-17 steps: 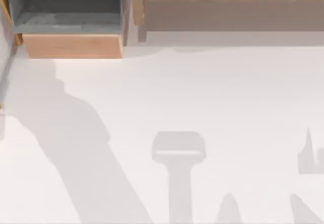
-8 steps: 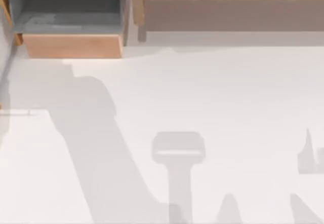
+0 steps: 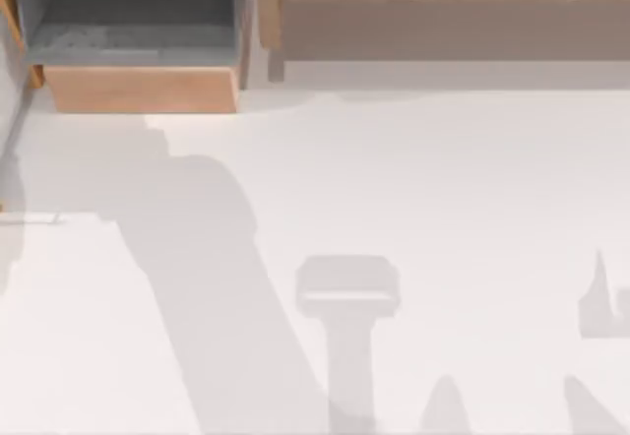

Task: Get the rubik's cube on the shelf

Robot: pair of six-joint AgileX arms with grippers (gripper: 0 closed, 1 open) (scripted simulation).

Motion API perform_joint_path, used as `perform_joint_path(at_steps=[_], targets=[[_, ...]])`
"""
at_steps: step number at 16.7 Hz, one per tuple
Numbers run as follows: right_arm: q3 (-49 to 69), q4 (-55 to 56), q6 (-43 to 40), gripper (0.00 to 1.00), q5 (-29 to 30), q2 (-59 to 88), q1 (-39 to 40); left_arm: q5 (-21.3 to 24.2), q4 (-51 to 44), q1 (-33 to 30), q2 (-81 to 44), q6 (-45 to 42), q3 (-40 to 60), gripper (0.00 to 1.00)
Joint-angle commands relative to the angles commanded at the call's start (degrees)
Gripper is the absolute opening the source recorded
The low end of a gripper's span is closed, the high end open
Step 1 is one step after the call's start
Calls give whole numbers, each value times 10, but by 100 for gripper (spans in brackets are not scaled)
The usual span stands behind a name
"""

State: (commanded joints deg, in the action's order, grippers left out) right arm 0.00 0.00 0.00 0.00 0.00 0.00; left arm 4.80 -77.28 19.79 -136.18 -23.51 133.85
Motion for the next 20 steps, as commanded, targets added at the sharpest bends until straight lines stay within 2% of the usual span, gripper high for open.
perform_joint_path(at_steps=[5, 14, 20], targets=[[0, 0, 0, 100, 0, 0, 0, -3, -18, -15, 46, 12, -31, 100], [0, 0, 0, 100, 0, 0, 0, 0, 93, 0, -74, 2, -23, 100], [0, 0, 0, 100, 0, 0, 0, 2, 105, -3, -85, 1, -19, 100]])
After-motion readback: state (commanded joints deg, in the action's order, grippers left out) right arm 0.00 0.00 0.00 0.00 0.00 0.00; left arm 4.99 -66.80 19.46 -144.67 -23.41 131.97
